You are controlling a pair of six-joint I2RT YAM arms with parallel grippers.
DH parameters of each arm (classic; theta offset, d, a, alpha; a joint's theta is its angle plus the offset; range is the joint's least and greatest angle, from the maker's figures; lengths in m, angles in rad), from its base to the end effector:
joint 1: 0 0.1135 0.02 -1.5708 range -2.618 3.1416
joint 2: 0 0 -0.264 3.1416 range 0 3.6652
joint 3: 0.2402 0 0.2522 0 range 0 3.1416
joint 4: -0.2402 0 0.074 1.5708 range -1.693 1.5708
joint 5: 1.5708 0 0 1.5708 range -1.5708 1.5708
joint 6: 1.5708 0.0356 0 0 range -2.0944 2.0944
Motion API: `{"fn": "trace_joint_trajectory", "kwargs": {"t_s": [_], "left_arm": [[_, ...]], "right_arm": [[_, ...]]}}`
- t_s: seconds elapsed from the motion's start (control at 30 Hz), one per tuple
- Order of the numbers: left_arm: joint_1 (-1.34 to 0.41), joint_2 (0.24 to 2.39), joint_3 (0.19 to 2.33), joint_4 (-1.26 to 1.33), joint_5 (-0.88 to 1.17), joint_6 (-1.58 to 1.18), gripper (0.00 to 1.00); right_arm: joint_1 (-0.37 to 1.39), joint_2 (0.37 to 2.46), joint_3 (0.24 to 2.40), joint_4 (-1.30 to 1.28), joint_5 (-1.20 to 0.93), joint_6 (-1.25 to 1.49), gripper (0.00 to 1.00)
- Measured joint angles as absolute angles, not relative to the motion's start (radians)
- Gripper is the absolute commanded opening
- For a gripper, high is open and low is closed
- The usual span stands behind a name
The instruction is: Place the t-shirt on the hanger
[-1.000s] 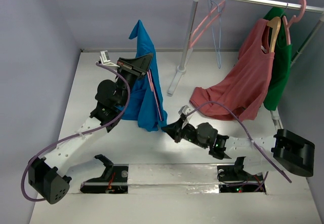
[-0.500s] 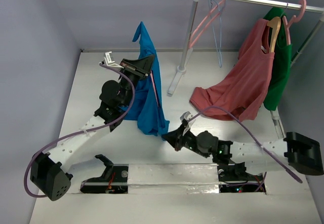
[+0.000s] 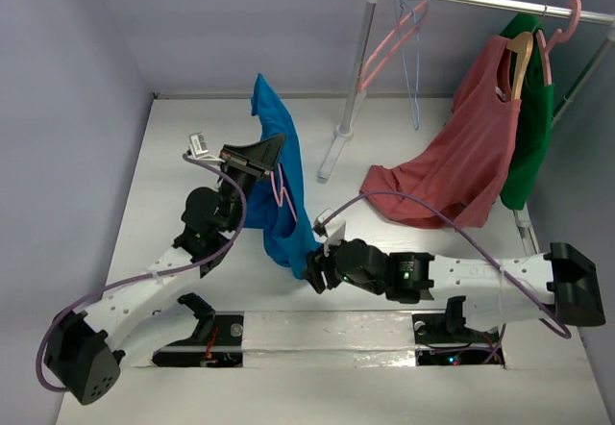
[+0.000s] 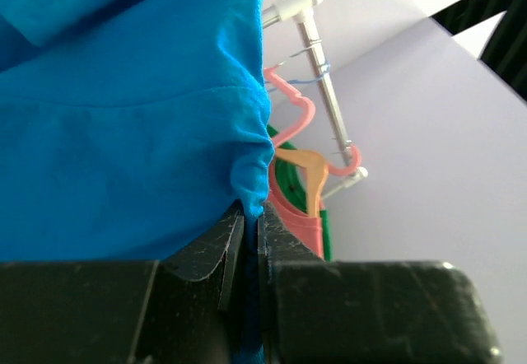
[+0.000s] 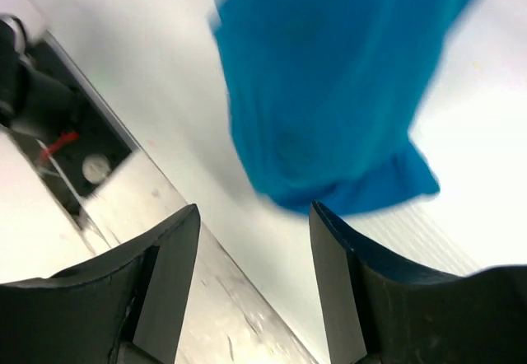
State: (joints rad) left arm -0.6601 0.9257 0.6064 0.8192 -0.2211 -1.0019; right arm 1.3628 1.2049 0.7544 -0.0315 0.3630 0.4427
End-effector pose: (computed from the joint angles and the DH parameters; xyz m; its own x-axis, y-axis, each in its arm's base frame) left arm 0.1692 -0.1214 0.3566 -0.1720 -0.9071 -0.3842 0.5594 0.2311 -0.7960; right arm 0.0676 0.2589 0.2576 -0.4505 -0.1953 -0.8712 -0.7268 0.6469 0.2308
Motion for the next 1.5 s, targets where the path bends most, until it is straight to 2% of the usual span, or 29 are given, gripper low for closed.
{"fn": "trace_joint_trajectory", "kwargs": {"t_s": [0.23, 0.4, 0.57, 0.77, 0.97, 1.07, 1.1, 1.2, 1.5], "left_arm": [[-0.667, 0.810, 0.597, 0.778, -0.224, -1.042, 0.00], [-0.673, 0.813, 0.585, 0.754, -0.243, -1.065, 0.00], [-0.685, 0.839, 0.582, 0.715, -0.245, -1.082, 0.00], [-0.695, 0.834, 0.582, 0.675, -0.255, -1.084, 0.00], [-0.695, 0.828, 0.582, 0.655, -0.266, -1.085, 0.00], [-0.695, 0.828, 0.582, 0.646, -0.266, -1.087, 0.00], [-0.694, 0.828, 0.582, 0.645, -0.266, -1.089, 0.00], [-0.695, 0.828, 0.582, 0.639, -0.267, -1.094, 0.00], [-0.698, 0.840, 0.582, 0.614, -0.267, -1.117, 0.00]], "right_arm": [[1.369, 1.121, 0.723, -0.101, 0.383, 0.454, 0.64], [1.375, 1.155, 0.738, -0.104, 0.421, 0.440, 0.64], [1.377, 1.219, 0.780, -0.084, 0.497, 0.390, 0.54], [1.377, 1.266, 0.817, -0.029, 0.505, 0.345, 0.61], [1.377, 1.309, 0.818, 0.012, 0.493, 0.344, 0.61], [1.377, 1.320, 0.818, 0.028, 0.512, 0.337, 0.56], [1.377, 1.325, 0.818, 0.038, 0.527, 0.332, 0.46], [1.377, 1.347, 0.818, 0.081, 0.575, 0.311, 0.37], [1.377, 1.397, 0.815, 0.245, 0.661, 0.199, 0.36]]}}
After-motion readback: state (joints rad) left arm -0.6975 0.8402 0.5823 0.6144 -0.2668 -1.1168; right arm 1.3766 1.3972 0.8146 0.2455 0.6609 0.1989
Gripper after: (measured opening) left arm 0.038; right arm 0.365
